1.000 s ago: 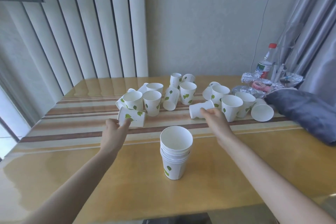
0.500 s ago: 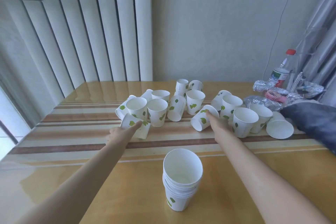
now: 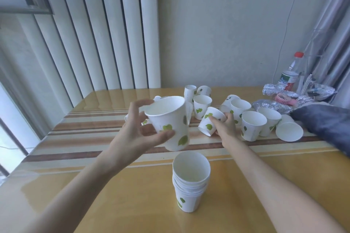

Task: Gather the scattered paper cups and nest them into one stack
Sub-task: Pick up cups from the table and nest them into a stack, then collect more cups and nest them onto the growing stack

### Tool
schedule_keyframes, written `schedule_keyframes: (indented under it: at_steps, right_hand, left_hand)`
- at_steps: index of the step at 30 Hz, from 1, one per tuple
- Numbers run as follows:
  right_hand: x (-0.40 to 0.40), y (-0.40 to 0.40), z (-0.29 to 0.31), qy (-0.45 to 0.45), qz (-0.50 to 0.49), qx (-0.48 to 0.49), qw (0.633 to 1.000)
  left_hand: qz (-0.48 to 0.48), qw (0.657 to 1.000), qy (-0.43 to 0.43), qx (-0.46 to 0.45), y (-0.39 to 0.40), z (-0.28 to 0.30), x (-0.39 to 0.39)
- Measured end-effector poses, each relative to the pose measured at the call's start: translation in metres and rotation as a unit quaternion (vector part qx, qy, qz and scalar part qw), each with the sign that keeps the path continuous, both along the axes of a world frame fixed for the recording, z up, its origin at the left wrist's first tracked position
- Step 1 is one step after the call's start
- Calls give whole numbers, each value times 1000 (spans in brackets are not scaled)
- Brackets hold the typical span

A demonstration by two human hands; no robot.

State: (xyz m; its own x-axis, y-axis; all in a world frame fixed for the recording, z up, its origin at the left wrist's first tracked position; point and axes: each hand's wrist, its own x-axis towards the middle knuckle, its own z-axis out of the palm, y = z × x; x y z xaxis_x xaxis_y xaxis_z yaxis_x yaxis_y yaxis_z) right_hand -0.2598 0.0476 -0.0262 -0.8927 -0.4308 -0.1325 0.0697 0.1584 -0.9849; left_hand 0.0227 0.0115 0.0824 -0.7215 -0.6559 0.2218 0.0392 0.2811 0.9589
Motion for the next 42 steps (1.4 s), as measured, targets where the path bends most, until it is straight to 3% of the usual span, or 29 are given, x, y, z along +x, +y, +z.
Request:
schedule_keyframes:
  at_steps: [5, 13, 20, 27, 34, 39, 42]
  right_hand:
    - [15, 29, 8, 43, 14, -29, 999]
    - [40, 83, 53, 114, 85, -92, 986]
    - [87, 123, 111, 152, 211, -139, 955]
    - [125, 128, 113, 177, 365, -32, 913]
    - [133, 124, 79, 210, 409, 91, 884]
    - [138, 127, 60, 230, 443, 134, 856]
    - [139, 128, 60, 203, 450, 129, 860]
  left_hand:
    - [-88, 996, -1, -13, 26, -9, -7]
    - [-85, 988, -95, -90, 36, -50, -1]
    - [-101, 984, -128, -76, 41, -66, 2]
    - [-102, 978, -166, -71, 36, -83, 4]
    - [-67, 930, -285, -224, 21, -106, 21]
    - [8, 929, -279, -242, -14, -103, 26]
    - [61, 933, -257, -246, -41, -96, 13]
